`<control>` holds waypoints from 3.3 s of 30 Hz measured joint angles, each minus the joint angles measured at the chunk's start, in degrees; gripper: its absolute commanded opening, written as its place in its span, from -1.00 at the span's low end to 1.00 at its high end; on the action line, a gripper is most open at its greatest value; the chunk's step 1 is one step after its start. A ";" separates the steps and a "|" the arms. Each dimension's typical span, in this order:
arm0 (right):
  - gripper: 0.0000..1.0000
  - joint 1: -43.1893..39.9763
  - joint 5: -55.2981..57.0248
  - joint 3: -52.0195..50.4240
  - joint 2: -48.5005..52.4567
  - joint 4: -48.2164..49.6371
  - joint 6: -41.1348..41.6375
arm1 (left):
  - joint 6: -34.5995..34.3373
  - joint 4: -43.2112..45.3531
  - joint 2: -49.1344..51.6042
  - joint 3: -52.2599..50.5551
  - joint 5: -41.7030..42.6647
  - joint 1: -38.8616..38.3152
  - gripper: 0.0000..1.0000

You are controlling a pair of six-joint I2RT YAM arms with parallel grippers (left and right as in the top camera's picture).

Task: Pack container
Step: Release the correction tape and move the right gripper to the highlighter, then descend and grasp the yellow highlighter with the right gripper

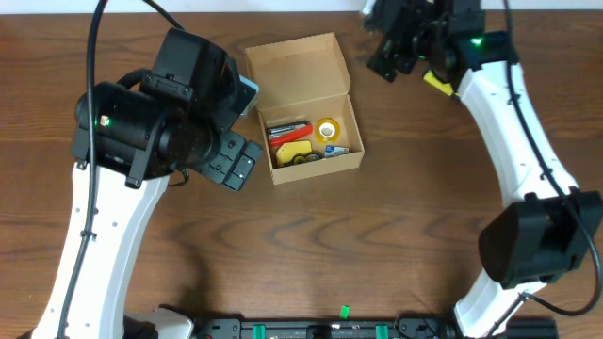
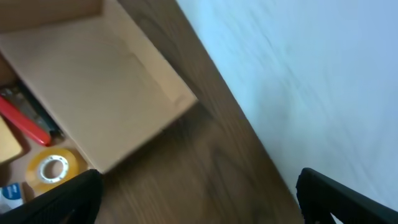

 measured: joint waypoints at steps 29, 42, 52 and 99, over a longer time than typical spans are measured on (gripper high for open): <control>0.98 -13.27 15.21 -0.02 20.41 8.61 13.99 | 0.00 0.00 0.00 0.00 0.00 0.00 0.90; 0.71 -14.95 15.39 -0.02 22.60 4.74 16.09 | 0.02 0.00 0.00 0.00 0.00 0.00 0.90; 0.38 -15.76 15.43 -0.02 24.59 3.10 16.31 | 0.00 0.00 0.00 0.00 0.00 0.00 0.90; -0.97 -15.61 5.68 3.58 25.11 -1.75 20.59 | 0.00 0.00 0.00 0.00 0.00 0.00 0.90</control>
